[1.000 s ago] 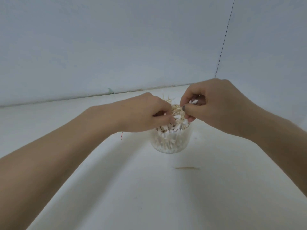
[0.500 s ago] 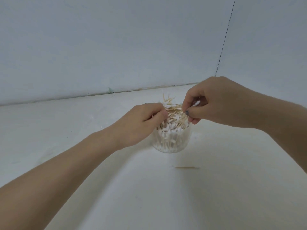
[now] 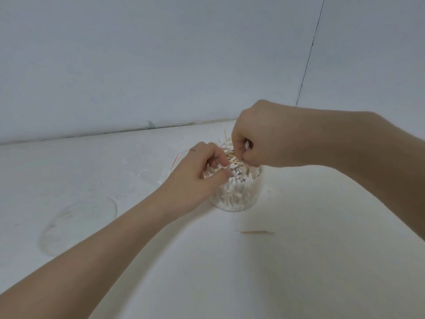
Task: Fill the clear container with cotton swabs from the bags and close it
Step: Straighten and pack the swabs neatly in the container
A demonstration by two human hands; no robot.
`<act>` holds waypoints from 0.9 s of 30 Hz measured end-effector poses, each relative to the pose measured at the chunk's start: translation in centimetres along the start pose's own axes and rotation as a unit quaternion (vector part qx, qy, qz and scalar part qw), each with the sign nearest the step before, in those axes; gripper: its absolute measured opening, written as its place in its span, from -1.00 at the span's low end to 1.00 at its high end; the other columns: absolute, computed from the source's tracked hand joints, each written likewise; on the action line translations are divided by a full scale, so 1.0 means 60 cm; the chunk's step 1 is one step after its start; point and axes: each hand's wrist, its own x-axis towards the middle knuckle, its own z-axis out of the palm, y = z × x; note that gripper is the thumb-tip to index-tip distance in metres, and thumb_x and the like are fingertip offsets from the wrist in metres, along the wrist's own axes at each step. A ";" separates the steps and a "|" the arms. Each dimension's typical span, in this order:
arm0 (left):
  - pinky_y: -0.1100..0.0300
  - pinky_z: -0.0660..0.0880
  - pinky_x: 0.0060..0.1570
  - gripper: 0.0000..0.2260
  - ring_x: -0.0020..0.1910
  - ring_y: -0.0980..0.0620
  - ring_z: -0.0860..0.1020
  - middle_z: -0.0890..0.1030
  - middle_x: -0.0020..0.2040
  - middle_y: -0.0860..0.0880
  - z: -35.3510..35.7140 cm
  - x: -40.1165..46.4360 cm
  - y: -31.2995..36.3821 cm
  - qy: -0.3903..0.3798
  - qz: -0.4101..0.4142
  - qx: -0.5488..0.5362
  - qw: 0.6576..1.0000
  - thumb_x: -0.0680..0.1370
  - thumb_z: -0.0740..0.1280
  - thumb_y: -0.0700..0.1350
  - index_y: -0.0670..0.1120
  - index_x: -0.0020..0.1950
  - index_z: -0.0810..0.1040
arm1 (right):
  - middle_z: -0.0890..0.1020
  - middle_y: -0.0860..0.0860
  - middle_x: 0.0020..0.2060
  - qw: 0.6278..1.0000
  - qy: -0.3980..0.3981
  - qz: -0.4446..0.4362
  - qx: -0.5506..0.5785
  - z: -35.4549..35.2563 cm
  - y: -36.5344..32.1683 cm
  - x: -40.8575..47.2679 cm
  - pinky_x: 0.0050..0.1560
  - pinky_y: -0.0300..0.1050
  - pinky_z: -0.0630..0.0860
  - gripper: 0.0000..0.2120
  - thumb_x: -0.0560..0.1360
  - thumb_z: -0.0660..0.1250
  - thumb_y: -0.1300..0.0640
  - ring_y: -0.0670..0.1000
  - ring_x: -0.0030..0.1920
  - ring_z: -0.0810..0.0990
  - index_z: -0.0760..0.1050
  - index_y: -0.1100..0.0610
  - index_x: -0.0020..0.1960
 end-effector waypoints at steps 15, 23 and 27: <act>0.37 0.27 -0.19 -0.81 -0.22 0.22 0.35 0.47 -0.05 -0.10 0.006 0.006 0.002 0.017 -0.011 -0.040 0.999 0.49 0.54 -0.08 0.09 -0.20 0.56 | 0.61 -0.18 -0.11 0.986 0.047 0.029 0.160 0.068 0.036 -0.031 -0.09 -0.30 0.47 -0.79 0.53 0.28 0.15 -0.23 -0.12 0.54 0.58 -0.07 0.10; 0.39 0.28 -0.15 -0.86 -0.20 0.25 0.40 0.47 -0.09 0.03 0.008 0.008 0.004 0.011 -0.006 -0.014 1.000 0.55 0.46 -0.09 0.04 -0.19 0.58 | 0.61 -0.06 0.02 0.945 0.269 0.038 0.182 0.171 0.028 -0.059 0.03 -0.22 0.40 -0.76 0.63 0.21 0.15 -0.07 -0.05 0.48 0.60 0.10 0.21; 0.38 0.28 -0.17 -0.86 -0.20 0.24 0.39 0.44 -0.14 0.10 0.013 0.006 0.002 0.034 -0.009 -0.016 0.999 0.54 0.45 -0.11 0.03 -0.17 0.55 | 0.49 0.01 0.34 0.953 0.283 0.047 0.101 0.191 0.020 -0.073 0.32 -0.10 0.33 -0.54 0.64 0.11 0.06 0.05 0.30 0.41 0.36 0.19 0.49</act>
